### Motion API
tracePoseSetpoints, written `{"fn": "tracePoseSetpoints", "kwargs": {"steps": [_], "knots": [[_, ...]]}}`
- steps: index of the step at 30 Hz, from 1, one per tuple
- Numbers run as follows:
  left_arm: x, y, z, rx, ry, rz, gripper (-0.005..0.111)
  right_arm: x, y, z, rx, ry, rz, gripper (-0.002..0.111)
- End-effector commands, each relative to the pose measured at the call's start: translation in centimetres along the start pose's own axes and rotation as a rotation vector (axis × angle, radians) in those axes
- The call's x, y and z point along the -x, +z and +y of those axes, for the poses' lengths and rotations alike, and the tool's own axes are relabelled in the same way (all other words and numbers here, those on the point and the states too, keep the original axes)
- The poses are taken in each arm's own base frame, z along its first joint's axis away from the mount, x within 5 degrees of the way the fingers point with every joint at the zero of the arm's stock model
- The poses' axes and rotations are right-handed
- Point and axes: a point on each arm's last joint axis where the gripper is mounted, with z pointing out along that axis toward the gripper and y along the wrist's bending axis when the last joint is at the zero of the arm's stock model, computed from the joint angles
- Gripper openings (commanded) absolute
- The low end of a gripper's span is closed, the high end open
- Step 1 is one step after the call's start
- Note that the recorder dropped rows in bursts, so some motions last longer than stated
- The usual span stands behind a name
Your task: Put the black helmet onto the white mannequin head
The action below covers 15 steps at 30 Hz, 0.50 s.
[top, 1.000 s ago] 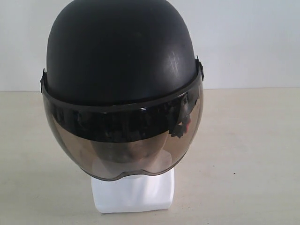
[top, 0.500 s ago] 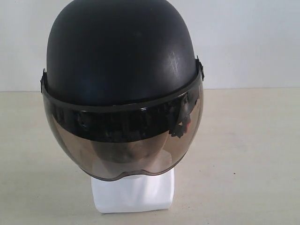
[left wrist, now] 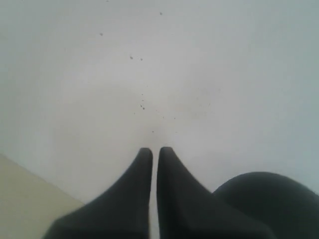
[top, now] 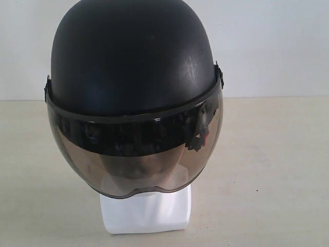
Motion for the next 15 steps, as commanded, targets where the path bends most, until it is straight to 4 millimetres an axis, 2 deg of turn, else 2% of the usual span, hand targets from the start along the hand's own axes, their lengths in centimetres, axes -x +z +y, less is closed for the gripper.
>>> {"fn": "tracePoseSetpoints", "kwargs": {"steps": [1, 5, 9, 15], "knots": [[-0.43, -0.13, 1.07, 0.107, -0.173, 0.027, 0.004, 0.23, -0.18, 0.07, 0.002, 0.0, -0.02, 0.0], [-0.98, -0.14, 0.69, 0.061, 0.015, 0.096, 0.004, 0.32, -0.19, 0.04, -0.002, 0.0, -0.03, 0.0], [-1.03, -0.13, 0.42, 0.029, 0.083, 0.103, 0.004, 0.32, -0.19, 0.04, -0.002, 0.0, -0.03, 0.0], [-1.24, -0.16, 0.6, 0.03, 0.361, 0.133, 0.004, 0.32, -0.19, 0.04, -0.002, 0.0, -0.03, 0.0]]}}
